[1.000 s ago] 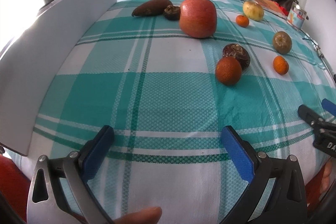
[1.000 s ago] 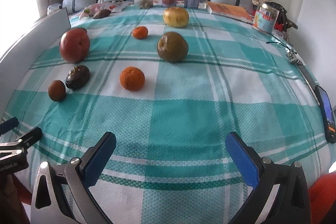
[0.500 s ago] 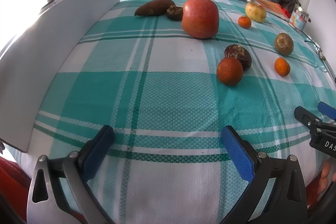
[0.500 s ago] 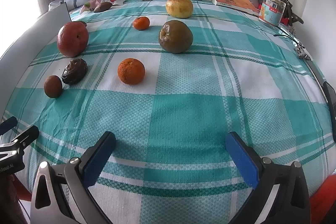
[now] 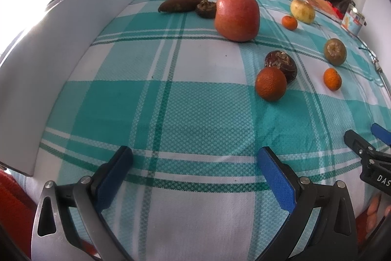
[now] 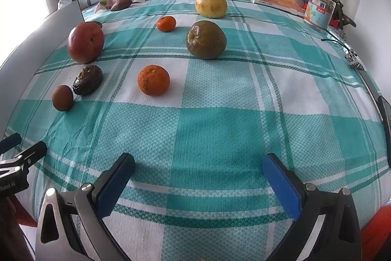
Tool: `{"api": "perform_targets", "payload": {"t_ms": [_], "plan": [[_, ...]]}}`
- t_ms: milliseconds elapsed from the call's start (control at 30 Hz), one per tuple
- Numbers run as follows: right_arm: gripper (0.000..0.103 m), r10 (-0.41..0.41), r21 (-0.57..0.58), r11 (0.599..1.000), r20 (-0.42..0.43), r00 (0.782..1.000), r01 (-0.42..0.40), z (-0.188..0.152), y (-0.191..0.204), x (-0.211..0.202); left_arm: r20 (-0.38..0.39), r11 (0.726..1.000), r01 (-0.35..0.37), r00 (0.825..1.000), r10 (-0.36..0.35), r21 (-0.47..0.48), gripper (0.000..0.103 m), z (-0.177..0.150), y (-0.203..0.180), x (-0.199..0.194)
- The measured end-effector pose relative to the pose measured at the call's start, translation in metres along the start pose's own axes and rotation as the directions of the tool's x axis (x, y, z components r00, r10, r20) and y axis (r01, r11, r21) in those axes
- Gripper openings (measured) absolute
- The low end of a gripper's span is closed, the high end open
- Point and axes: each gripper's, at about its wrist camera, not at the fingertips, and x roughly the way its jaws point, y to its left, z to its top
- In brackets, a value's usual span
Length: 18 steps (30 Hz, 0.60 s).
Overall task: Organize fruits
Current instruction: 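Grasp the small orange with the left tool while the right tool grasps a brown round fruit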
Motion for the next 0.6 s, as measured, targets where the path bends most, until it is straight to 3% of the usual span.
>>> {"api": "perform_targets", "payload": {"t_ms": [200, 400, 533, 600], "plan": [[0.103, 0.008, -0.011, 1.000, 0.009, 1.000, -0.007, -0.002, 0.000, -0.001, -0.032, 0.999, 0.033, 0.999, -0.033, -0.006, 0.102, 0.007, 0.002, 0.001], [0.103, 0.007, -0.008, 1.000, 0.019, 1.000, -0.007, -0.004, 0.000, -0.001, 0.011, 0.974, 0.212, 0.977, -0.212, -0.075, 0.101, 0.029, 0.015, -0.005], [0.103, 0.006, -0.006, 1.000, 0.025, 1.000, -0.006, -0.005, 0.000, -0.002, -0.017, 0.959, 0.284, 0.959, -0.284, 0.006, 0.101, 0.056, -0.003, -0.001], [0.103, 0.007, -0.007, 1.000, 0.032, 0.999, -0.007, -0.005, -0.001, -0.002, -0.025, 0.951, 0.297, 0.955, -0.296, 0.090, 0.100, 0.066, -0.020, -0.001]]}}
